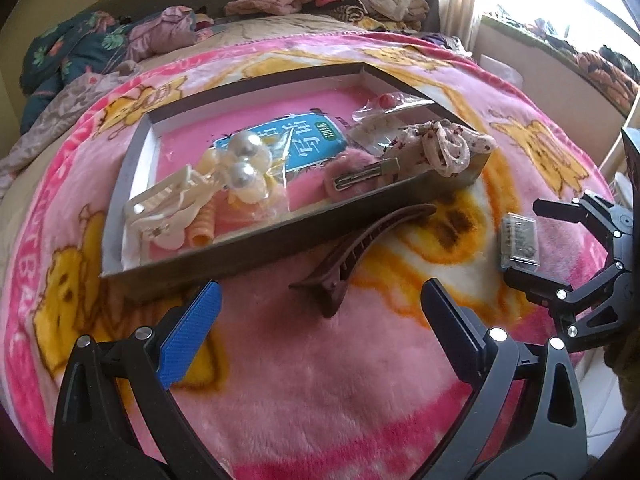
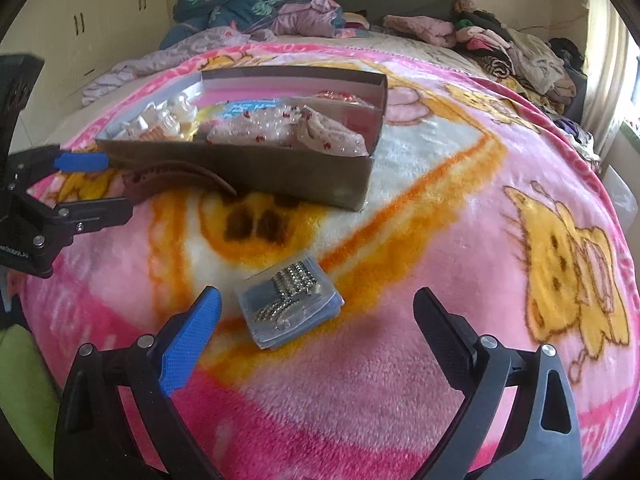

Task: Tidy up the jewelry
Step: 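Grasp the clear box of silver pins with right tool while left grasps brown claw clip, then drop the pin box into the pink box with right tool while left drops brown claw clip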

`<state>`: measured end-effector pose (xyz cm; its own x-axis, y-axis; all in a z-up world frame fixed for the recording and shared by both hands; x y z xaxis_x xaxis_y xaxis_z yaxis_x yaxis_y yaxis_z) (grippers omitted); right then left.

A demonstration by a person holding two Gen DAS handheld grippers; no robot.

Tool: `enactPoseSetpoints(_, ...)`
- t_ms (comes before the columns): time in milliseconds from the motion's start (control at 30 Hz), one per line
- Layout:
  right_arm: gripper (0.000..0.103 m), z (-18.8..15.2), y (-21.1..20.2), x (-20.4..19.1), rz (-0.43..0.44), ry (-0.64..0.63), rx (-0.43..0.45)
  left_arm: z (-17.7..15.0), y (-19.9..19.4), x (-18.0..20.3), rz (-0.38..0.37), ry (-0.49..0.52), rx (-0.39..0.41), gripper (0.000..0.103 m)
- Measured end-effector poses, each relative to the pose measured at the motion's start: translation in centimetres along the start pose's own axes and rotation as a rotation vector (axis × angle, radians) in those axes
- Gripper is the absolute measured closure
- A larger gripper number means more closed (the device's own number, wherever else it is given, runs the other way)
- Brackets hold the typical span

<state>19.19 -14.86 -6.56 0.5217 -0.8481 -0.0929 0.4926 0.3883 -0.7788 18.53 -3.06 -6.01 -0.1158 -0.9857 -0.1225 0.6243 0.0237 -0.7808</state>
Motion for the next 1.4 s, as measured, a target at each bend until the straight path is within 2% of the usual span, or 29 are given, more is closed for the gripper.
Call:
enactPoseSetpoints(67, 0.01, 0.2, 0.5, 0.0, 0.01, -0.009, -0.005, 0.3, 0.5, 0.3, 0.006, 0.019, 0.0, 0.012)
enactPoseSetpoints(267, 0.022, 0.6, 1.5, -0.3, 0.026, -0.034, -0.013, 0.8, 1.8, 1.1, -0.008, 0.044, -0.026, 0.015)
enactPoseSetpoints(367, 0.03, 0.4, 1.5, -0.4, 0.024, -0.041, -0.011, 0.5, 2.5, 1.9, 0.01, 0.078, -0.043, 0.025)
enactPoseSetpoints(400, 0.035, 0.4, 1.5, -0.4, 0.024, -0.042, -0.01, 0.4, 2.6, 2.0, 0.015, 0.086, -0.045, 0.031)
enactPoseSetpoints(433, 0.038, 0.4, 1.4, -0.3, 0.026, -0.045, -0.008, 0.3, 2.7, 2.2, 0.002, 0.088, -0.047, 0.044)
enactPoseSetpoints(500, 0.053, 0.3, 1.2, -0.4, 0.044, -0.049, -0.005, 0.3, 2.7, 2.3, 0.0, 0.088, -0.046, 0.048)
enactPoseSetpoints(567, 0.053, 0.3, 1.1, -0.6, 0.041, -0.057, -0.005, 0.3, 2.5, 2.6, 0.007, 0.108, -0.037, 0.058)
enactPoseSetpoints(633, 0.053, 0.3, 0.9, -0.9, 0.041, -0.065, -0.005, 0.1, 2.2, 2.7, 0.001, 0.113, -0.027, 0.076)
enactPoseSetpoints(767, 0.053, 0.2, 0.5, -1.4, 0.059, -0.064, 0.0, -0.1, 1.6, 2.2, -0.021, 0.087, -0.014, 0.081)
enactPoseSetpoints(1267, 0.053, 1.5, -0.7, -5.2, 0.129, -0.1, 0.024, -2.7, -2.3, -2.7, -0.04, -0.077, 0.027, 0.083)
enactPoseSetpoints(1400, 0.053, 2.3, -1.4, -6.1, 0.14, -0.111, 0.043, -3.0, -3.8, -4.2, -0.025, -0.107, 0.053, 0.083)
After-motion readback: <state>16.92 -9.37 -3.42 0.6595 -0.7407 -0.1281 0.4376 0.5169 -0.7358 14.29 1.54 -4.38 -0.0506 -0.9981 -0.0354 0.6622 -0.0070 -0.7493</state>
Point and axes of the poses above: each gripper's, at about its wrist camera, not at the fingertips, and y roughly the way its jaws point, x to its right, z to its top, the point moved 2 cm from there along y, roughly the way its jaws point, and after that the axes turned 8 degrees about z, right-handed, at the moved point
